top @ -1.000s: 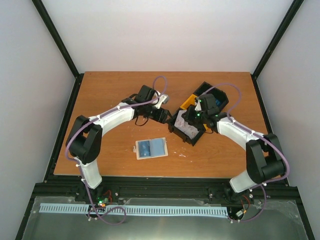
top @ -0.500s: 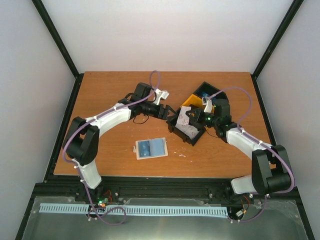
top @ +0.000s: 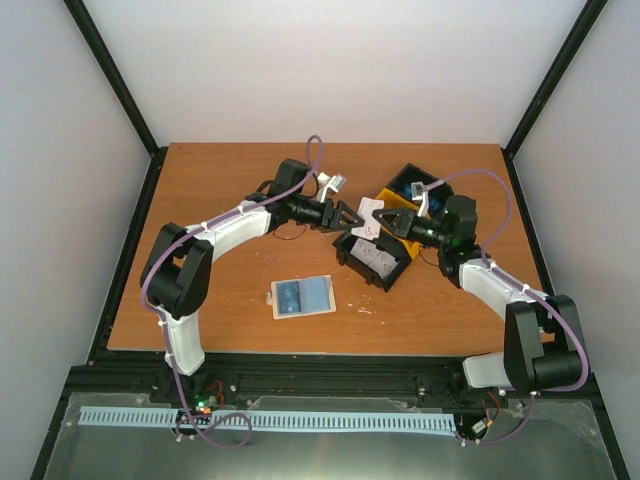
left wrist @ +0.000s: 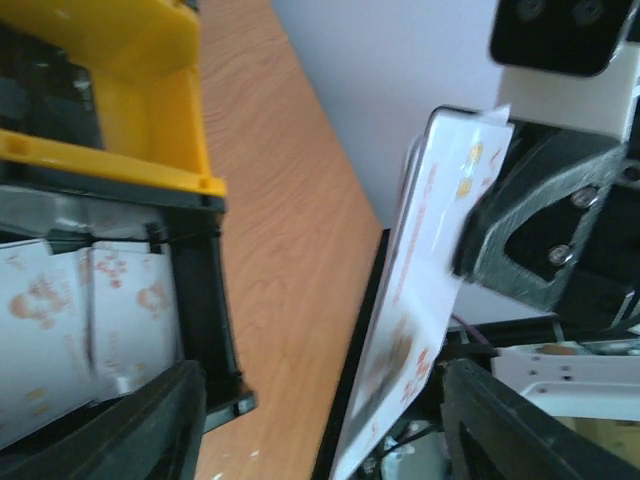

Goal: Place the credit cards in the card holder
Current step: Pick up the credit card from the storage box.

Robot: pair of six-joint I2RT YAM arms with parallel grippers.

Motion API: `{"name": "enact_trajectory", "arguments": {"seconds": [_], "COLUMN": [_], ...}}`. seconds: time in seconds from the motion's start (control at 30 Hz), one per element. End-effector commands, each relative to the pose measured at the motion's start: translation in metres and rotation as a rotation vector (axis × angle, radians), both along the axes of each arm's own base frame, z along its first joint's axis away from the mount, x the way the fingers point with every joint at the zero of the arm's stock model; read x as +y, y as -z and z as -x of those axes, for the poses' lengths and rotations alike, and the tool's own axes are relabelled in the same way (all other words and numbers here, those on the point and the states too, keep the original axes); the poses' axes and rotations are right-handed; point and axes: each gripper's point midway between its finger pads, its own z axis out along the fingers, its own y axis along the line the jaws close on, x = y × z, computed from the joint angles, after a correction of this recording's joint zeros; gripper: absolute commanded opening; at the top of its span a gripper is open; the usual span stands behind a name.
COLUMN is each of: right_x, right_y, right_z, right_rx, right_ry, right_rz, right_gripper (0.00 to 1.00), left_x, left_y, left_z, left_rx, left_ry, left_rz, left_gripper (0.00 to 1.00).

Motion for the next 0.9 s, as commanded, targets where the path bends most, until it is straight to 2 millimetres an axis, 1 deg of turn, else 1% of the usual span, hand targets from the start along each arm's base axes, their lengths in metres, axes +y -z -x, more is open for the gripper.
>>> {"name": "enact_trajectory", "arguments": {"seconds": [0.0, 0.13, 0.23, 0.33, 0.4, 0.47, 0.57, 0.7, 0.8, 0.87], "right_x": [0.007, 0.008, 0.008, 0.008, 0.006, 0.005, 0.003, 0.003, 0.003, 0.003], "right_y": [-0.022, -0.017, -0.014, -0.010, -0.007, -0.006, -0.007, -0.015, -0.021, -0.025], "right_z": [0.012, 0.012, 0.013, 0.011, 0.009, 0.008, 0.008, 0.016, 0.023, 0.027], "right_rx": [-0.074, -0.062, -0.057, -0.048, -0.043, -0.040, -0.037, -0.051, -0.063, -0.066], "right_ry": [-0.091, -0.108, -0.114, -0.108, -0.101, -0.098, -0.102, -0.131, -0.148, -0.159], "right_rz": [-0.051, -0.047, -0.045, -0.036, -0.031, -0.033, -0.038, -0.059, -0.070, -0.075], "right_gripper": [0.03, 0.03, 0.03, 0.03, 0.03, 0.03, 0.10, 0.22, 0.26, 0.27], "left_x": [-0.011, -0.014, -0.015, -0.015, -0.015, -0.014, -0.012, -0.006, -0.003, -0.002], "left_y": [-0.037, -0.041, -0.040, -0.041, -0.040, -0.040, -0.045, -0.063, -0.079, -0.085], "left_z": [-0.004, -0.005, -0.003, -0.002, -0.004, -0.005, -0.007, -0.007, -0.007, -0.008], "left_rx": [-0.031, -0.029, -0.023, -0.024, -0.024, -0.023, -0.012, 0.003, 0.001, 0.018], "left_ry": [0.059, 0.078, 0.090, 0.098, 0.096, 0.098, 0.100, 0.111, 0.113, 0.113], "left_rz": [0.124, 0.147, 0.157, 0.166, 0.167, 0.172, 0.184, 0.213, 0.234, 0.242], "left_gripper": [0.62, 0.40, 0.26, 0.09, 0.01, 0.01, 0.01, 0.01, 0.01, 0.01]}}
